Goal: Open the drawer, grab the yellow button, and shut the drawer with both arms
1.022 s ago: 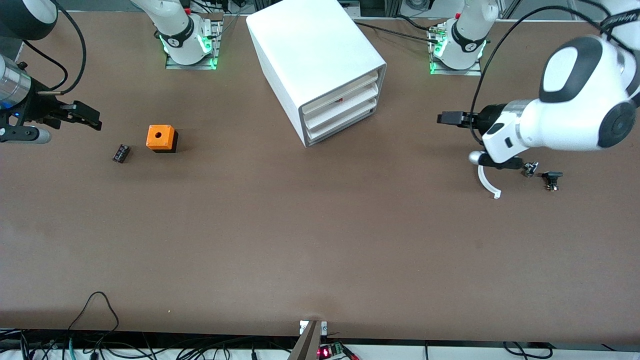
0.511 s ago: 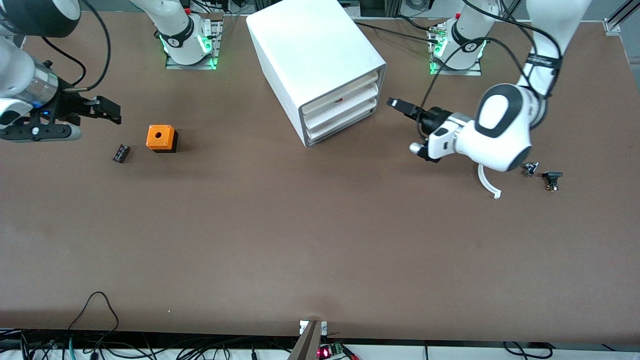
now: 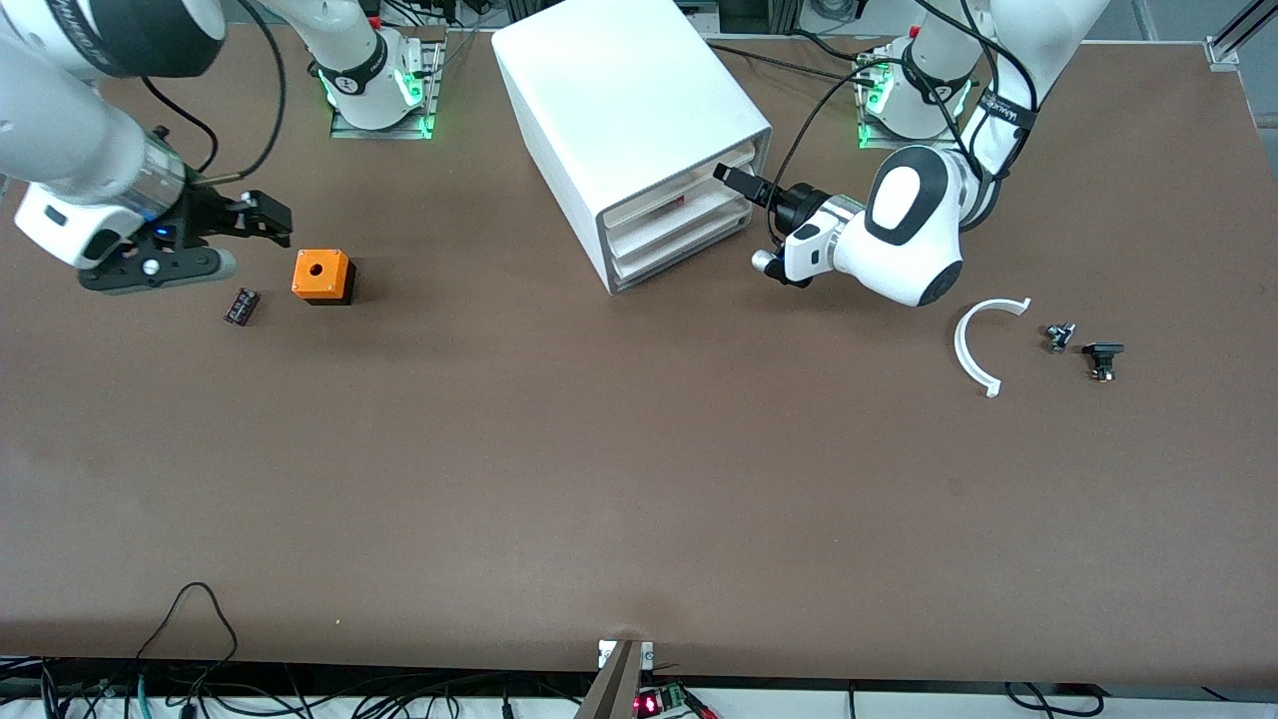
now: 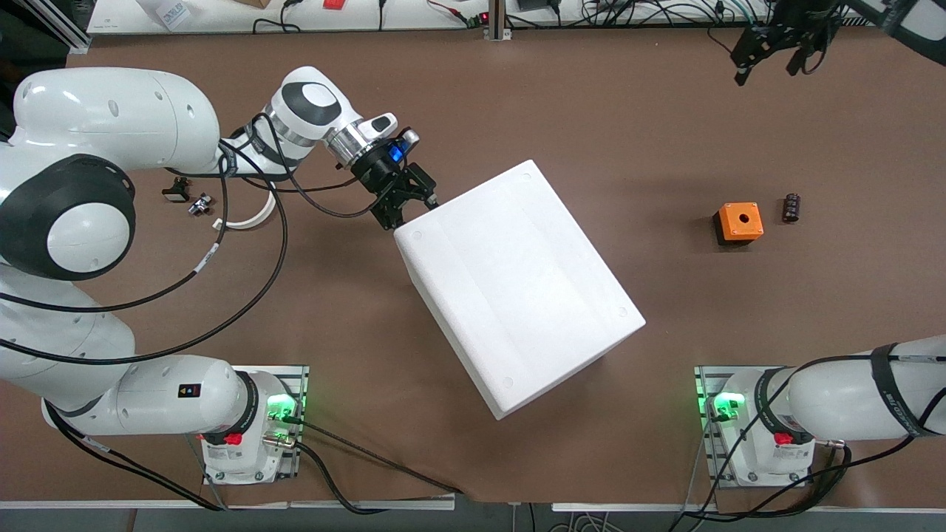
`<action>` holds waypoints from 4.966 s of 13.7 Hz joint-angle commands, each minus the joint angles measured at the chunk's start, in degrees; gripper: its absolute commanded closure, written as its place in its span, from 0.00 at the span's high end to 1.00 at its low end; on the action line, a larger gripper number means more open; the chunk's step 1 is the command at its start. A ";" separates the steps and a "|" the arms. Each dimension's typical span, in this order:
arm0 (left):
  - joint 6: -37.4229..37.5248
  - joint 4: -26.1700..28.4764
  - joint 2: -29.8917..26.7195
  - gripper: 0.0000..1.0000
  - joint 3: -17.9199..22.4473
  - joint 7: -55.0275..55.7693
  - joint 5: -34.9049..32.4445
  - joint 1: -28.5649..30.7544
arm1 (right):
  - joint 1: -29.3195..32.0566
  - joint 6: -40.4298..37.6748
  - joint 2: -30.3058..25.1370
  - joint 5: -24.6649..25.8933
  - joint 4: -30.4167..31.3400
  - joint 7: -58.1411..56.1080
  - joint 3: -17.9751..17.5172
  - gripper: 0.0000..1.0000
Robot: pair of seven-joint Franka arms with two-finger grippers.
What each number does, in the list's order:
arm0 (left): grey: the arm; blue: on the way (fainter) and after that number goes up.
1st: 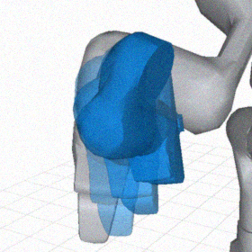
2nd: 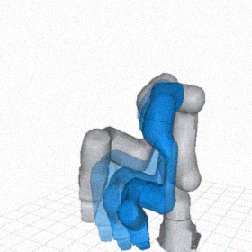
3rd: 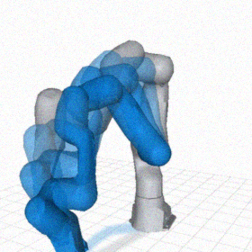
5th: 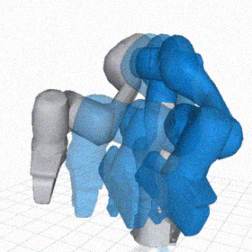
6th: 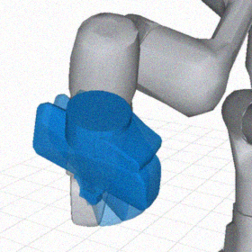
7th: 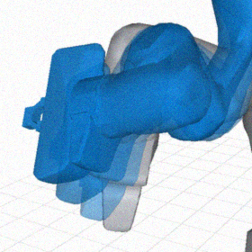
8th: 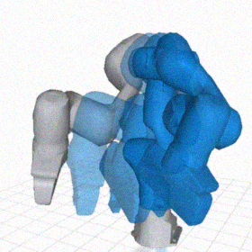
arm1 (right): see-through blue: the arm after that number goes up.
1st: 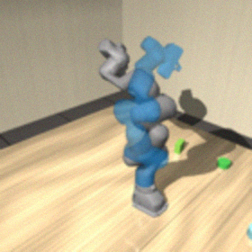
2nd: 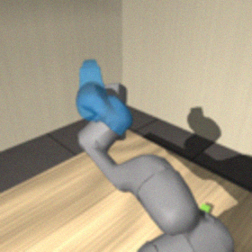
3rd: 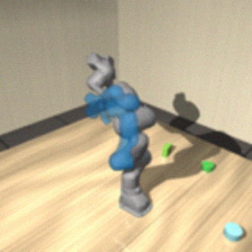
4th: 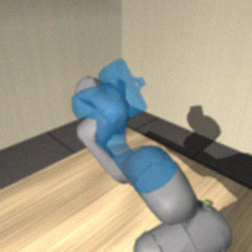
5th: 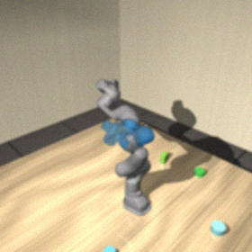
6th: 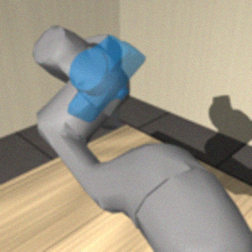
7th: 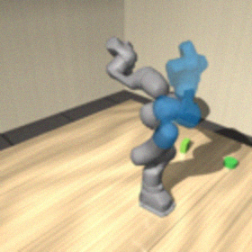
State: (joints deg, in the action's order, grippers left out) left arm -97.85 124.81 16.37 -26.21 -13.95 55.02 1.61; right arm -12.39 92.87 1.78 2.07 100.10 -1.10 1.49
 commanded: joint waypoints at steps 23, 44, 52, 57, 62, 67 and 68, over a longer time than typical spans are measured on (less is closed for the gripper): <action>-18.77 -2.99 -4.32 1.00 6.17 -1.34 -5.71 3.40 | -23.20 6.79 28.88 -7.61 -37.86 -5.14 -6.75 1.00; -0.68 -24.18 -20.77 1.00 15.31 18.17 -52.56 6.30 | -32.69 23.94 40.66 -1.81 -38.40 -38.89 -9.93 1.00; -0.85 -24.18 -20.68 1.00 15.40 18.26 -52.65 5.60 | -36.21 23.15 41.81 -1.28 -38.23 -38.72 -8.17 1.00; -0.85 -24.00 -20.68 1.00 15.48 18.26 -52.65 5.60 | -37.09 23.15 41.90 -1.19 -38.14 -38.02 -8.00 0.54; -0.85 -24.00 -20.77 1.00 15.31 18.26 -52.65 5.60 | -37.79 23.15 41.72 -1.19 -38.14 -37.93 -6.77 0.30; -0.94 -24.00 -20.76 1.00 15.31 18.26 -52.65 5.60 | -38.06 23.23 38.66 -1.37 -38.23 -28.99 -7.03 0.25; -1.20 -24.09 -20.68 1.00 15.31 18.26 -52.65 5.60 | -37.80 23.23 37.60 -1.28 -38.14 -25.83 -7.03 0.25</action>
State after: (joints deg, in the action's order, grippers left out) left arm -99.37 101.12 -4.27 -11.06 3.42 4.11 7.82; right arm -49.82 116.67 41.76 0.45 62.24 -32.35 -6.01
